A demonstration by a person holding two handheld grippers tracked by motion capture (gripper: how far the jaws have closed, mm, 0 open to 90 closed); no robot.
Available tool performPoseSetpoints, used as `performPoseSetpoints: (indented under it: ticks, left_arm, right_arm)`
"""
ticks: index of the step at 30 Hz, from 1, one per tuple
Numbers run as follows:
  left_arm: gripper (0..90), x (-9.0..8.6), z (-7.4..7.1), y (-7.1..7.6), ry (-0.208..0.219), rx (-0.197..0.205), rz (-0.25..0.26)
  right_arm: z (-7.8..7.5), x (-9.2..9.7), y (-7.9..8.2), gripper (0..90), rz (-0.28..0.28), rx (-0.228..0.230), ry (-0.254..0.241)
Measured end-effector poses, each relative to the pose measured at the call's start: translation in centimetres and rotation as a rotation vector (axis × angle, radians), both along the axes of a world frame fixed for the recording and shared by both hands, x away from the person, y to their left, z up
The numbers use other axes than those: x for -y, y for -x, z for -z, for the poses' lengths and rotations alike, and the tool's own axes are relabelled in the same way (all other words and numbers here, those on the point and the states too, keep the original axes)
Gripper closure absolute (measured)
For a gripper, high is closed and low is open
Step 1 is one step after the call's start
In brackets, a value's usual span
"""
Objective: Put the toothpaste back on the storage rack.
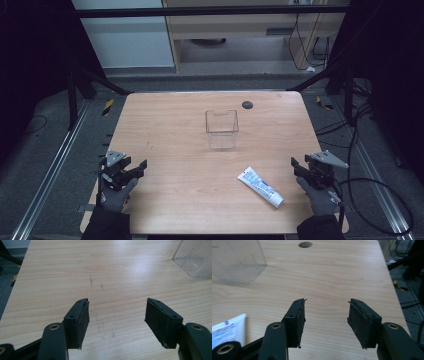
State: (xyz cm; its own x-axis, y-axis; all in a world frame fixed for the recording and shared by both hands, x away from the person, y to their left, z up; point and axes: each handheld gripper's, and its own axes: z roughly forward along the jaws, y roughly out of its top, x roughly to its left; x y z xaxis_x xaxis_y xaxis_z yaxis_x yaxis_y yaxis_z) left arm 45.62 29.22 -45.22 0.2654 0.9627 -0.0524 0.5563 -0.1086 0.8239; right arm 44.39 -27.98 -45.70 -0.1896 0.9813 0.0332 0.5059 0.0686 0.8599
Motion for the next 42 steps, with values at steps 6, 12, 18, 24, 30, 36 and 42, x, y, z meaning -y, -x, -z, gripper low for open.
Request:
performPoseSetpoints:
  ticks: [6,12,18,24,30,36,42]
  left_arm:
    - [35.1,0.3,0.2,0.1,-0.01,-0.007,0.018]
    - [35.4,0.4,0.3,0.0,-0.019,-0.015,0.027]
    - [35.3,0.8,0.7,-0.2,-0.034,-0.033,0.038]
    - [35.3,1.2,0.9,-0.2,-0.054,-0.045,0.052]
    - [35.5,1.3,1.0,-0.2,-0.058,-0.046,0.056]
    - [35.6,1.4,1.0,-0.3,-0.065,-0.053,0.06]
    - [35.8,1.4,1.1,-0.4,-0.065,-0.056,0.06]
  right_arm:
    - [-1.2,-0.9,0.7,46.9,-0.069,0.004,0.021]
    - [-2.1,-2.2,0.7,45.0,-0.11,0.003,0.056]
    - [-3.3,-3.7,0.7,42.9,-0.166,-0.022,0.098]
    - [-4.3,-5.0,0.6,39.8,-0.216,-0.039,0.11]
    - [-4.6,-6.5,0.2,39.3,-0.25,-0.056,0.128]
    - [-5.0,-8.0,-0.2,38.9,-0.296,-0.092,0.153]
    - [-5.4,-8.9,-0.7,38.8,-0.325,-0.116,0.166]
